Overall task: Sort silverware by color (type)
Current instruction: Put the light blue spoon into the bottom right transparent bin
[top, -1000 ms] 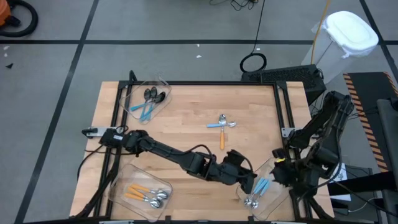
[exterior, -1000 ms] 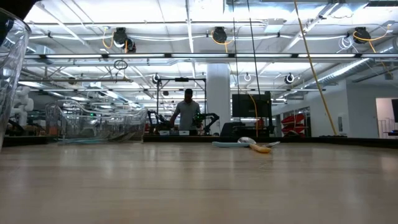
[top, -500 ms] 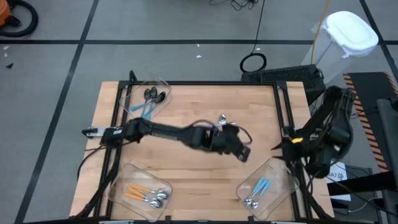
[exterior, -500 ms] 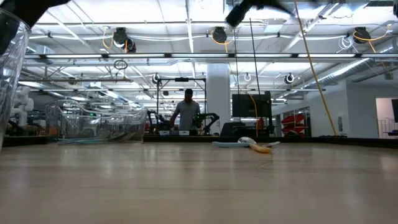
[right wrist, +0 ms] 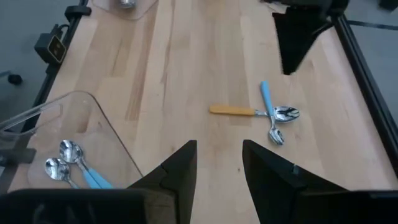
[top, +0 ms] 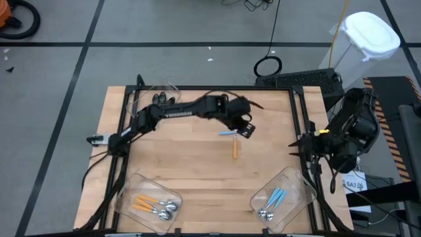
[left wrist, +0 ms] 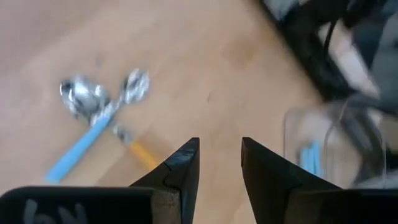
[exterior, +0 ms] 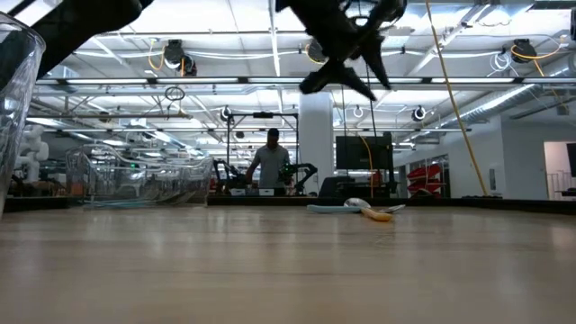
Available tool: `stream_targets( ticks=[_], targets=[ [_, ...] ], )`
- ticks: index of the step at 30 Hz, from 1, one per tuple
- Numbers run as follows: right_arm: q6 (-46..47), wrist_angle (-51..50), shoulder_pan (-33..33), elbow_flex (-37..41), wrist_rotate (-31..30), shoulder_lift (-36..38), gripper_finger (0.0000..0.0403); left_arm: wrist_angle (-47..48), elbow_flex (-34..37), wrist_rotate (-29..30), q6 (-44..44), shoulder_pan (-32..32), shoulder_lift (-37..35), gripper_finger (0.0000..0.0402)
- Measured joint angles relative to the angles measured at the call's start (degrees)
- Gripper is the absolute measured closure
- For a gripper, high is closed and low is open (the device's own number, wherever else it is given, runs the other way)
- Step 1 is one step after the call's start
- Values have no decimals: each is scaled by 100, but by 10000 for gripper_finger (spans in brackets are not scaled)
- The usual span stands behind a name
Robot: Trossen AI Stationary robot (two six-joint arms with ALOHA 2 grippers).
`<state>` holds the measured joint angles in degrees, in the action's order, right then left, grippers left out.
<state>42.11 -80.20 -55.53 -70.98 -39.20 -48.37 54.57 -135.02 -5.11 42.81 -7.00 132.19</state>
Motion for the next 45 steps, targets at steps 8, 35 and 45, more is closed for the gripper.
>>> stream_targets(
  ticks=[8,35,45],
  targets=[
    [-759,-185,46,0,0,179,277,1442,9,139,-784,-517,23,284],
    [2232,57,103,2,-1502,-135,277,2180,17,264,-1855,-518,944,174],
    [2465,894,350,11,-1458,-730,277,1879,9,536,-3171,-464,1077,163]
  ],
)
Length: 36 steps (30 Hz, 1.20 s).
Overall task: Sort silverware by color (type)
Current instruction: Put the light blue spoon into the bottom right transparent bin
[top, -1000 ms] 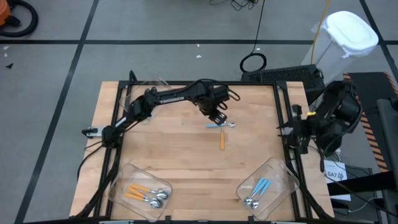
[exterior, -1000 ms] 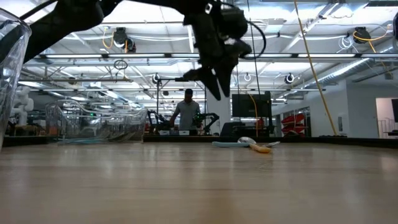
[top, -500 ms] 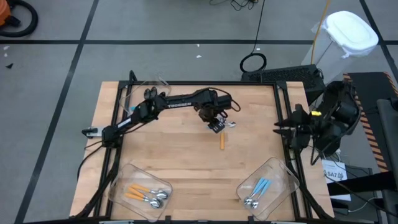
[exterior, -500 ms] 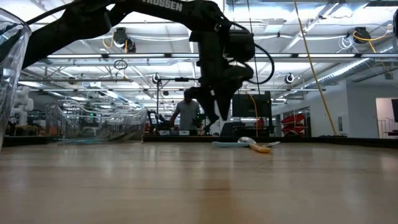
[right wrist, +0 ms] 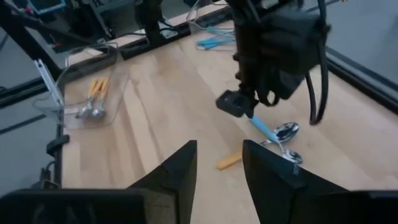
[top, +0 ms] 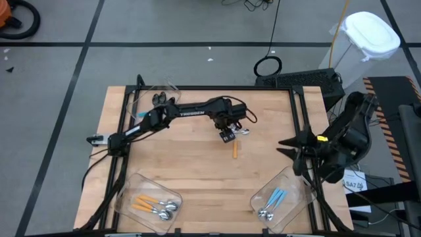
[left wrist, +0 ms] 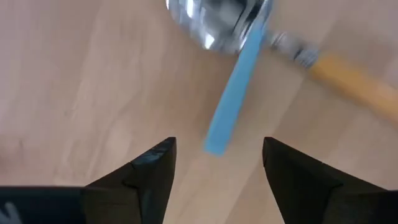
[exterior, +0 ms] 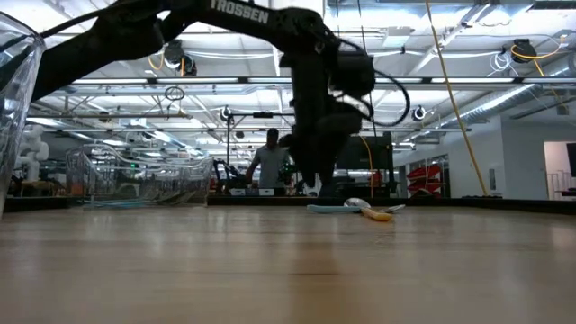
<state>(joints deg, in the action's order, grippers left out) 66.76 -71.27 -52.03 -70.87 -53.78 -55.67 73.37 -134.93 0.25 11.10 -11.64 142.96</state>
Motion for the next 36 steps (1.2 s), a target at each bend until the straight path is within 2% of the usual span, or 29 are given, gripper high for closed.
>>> stream_targets(
  ticks=[6,10,17,21,32,36],
  targets=[
    [9,315,22,0,300,-117,277,160,4,31,-34,67,254,163],
    [-22,288,31,-2,295,-159,277,202,6,41,-33,150,403,163],
    [-177,254,110,-2,287,-136,277,-48,6,640,-251,315,430,163],
    [-271,226,114,-2,287,-136,277,-142,6,681,-425,348,429,169],
    [-1621,113,392,-7,276,23,277,-14,-29,295,-277,358,632,283],
    [-2064,116,561,-7,280,214,277,-62,-25,320,39,398,643,327]
  ],
)
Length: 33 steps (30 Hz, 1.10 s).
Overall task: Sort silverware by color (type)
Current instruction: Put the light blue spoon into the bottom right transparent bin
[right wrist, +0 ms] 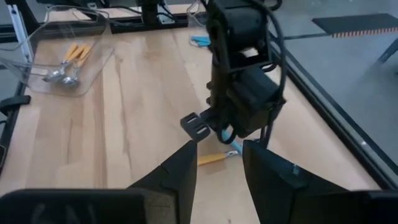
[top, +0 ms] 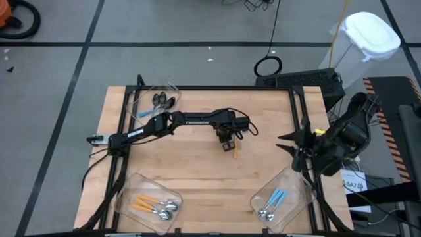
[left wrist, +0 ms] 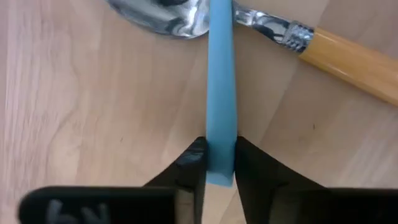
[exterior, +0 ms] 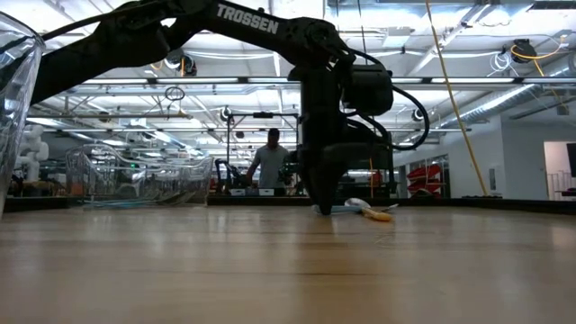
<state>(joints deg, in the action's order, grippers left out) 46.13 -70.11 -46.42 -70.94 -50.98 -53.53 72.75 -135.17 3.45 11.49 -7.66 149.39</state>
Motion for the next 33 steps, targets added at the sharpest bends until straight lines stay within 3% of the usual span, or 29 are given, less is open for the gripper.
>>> stream_targets(
  ticks=[3,12,19,33],
  targets=[
    [-183,-1,77,0,2,192,277,0,2,1,344,18,4,355],
    [-893,-6,299,0,4,651,277,-18,32,109,1265,171,-143,356],
    [-1299,-304,416,-4,7,787,277,-235,46,-75,2482,447,-457,356],
    [-1166,-566,419,-4,26,816,277,-1622,28,275,5279,1632,-611,356]
  ],
)
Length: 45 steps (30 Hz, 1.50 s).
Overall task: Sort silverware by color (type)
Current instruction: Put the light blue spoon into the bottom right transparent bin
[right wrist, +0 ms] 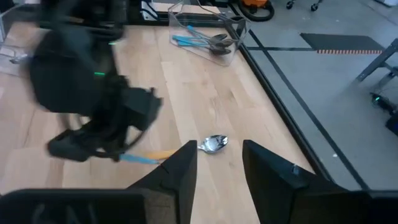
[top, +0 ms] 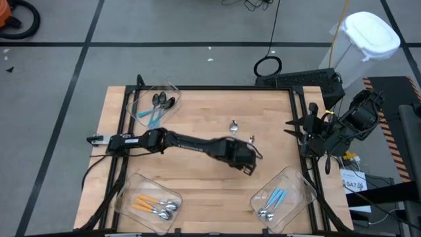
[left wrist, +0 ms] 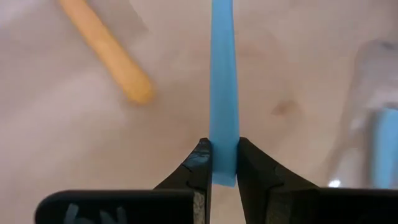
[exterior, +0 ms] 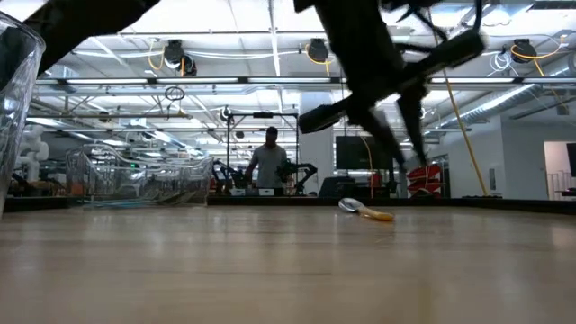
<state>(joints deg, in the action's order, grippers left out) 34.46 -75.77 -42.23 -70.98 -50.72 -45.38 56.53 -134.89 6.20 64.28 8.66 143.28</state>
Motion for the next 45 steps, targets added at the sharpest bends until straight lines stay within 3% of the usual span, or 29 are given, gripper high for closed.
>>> stream_targets(
  ticks=[17,23,32,39,45],
  targets=[
    [1140,-13,-1,0,4,-158,277,-470,-4,552,1228,867,-4,356],
    [2093,65,-1,0,28,-313,277,-1003,-7,763,1343,977,-9,356],
    [3669,97,-24,0,939,-769,277,-2178,-7,1152,1466,1142,-11,356],
    [4075,369,-223,2,1764,-1176,277,-2655,-11,1396,1426,1202,-15,356],
    [4179,843,-561,2,1947,-1305,277,-3162,-11,1674,1451,1306,-17,356]
  ],
)
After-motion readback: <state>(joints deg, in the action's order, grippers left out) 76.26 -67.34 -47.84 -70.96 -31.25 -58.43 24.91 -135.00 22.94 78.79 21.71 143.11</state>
